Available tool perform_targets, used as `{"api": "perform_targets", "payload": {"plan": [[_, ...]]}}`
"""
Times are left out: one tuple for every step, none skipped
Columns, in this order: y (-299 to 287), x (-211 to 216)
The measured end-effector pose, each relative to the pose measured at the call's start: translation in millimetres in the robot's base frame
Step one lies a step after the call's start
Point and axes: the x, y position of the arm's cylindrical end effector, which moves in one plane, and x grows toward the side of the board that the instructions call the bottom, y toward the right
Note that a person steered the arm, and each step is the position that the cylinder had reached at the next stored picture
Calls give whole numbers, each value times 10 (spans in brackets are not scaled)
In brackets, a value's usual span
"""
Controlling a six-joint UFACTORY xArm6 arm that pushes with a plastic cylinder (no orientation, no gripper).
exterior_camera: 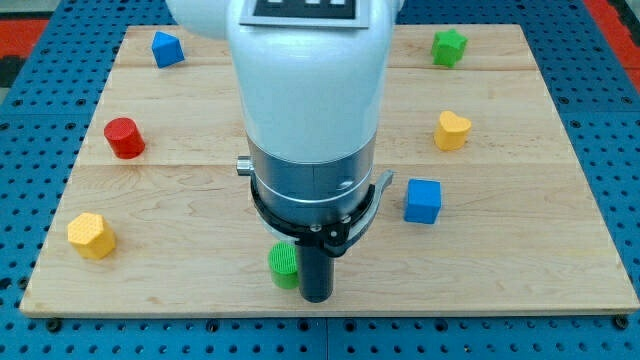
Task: Move the green circle diagonal to the red circle
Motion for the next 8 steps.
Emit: {"api": "perform_targets", "payload": {"plan": [[-50,5],[-587,91],[-625,-30],[-607,-354],[-560,-326],[-1106,-248],[-837,-496],[-566,-730]]}}
